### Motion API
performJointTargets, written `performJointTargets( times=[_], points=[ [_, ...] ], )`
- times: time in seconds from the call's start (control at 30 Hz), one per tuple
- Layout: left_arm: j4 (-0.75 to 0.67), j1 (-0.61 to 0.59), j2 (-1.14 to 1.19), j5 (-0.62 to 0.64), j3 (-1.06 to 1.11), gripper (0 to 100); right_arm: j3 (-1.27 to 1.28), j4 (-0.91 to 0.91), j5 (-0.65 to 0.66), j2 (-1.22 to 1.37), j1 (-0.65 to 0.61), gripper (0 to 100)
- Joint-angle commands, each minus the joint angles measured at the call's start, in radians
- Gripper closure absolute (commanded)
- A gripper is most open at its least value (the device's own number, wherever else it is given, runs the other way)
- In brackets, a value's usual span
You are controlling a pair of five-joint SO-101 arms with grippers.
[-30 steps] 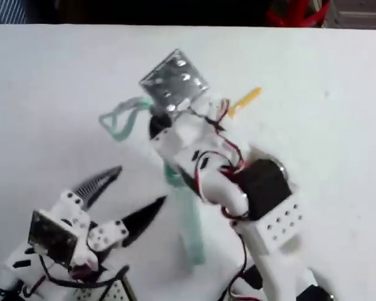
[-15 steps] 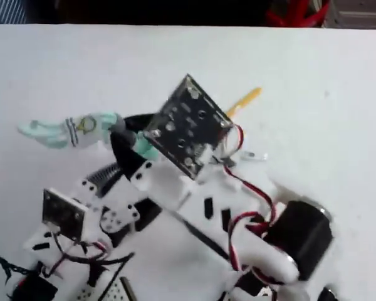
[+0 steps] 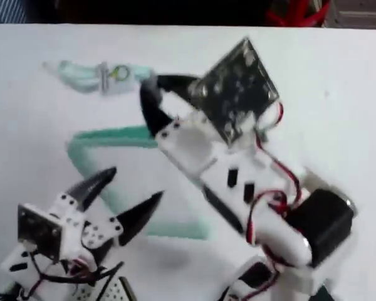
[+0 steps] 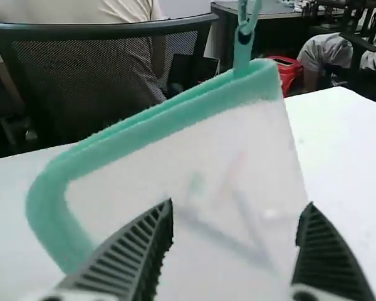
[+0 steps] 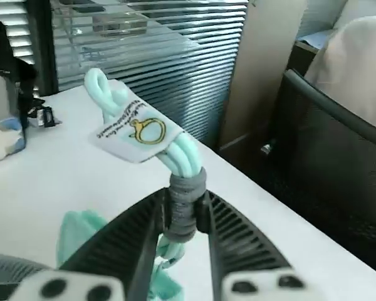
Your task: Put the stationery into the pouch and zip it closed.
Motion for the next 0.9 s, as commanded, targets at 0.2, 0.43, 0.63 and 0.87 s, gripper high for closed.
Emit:
performJointTargets(
  times=[0.2, 0.43, 0.63, 0.87],
  points=[
    [0.137, -0.162, 0.004, -0.216, -0.175, 69, -0.236, 0.107, 0.012, 0.130, 0.068, 98.0],
    [0.124, -0.162, 0.004, -0.500, -0.147, 69, -0.353, 0.229, 0.092, 0.140, -0.001, 98.0],
    [0.031, -0.211, 0.008, -0.643, -0.133, 69, -0.347, 0.254, 0.141, 0.099, -0.071, 98.0],
    [0.035, -0.295, 0.010, -0.784, -0.112, 69, -0.221, 0.254, 0.186, 0.015, -0.252, 97.9]
  ],
)
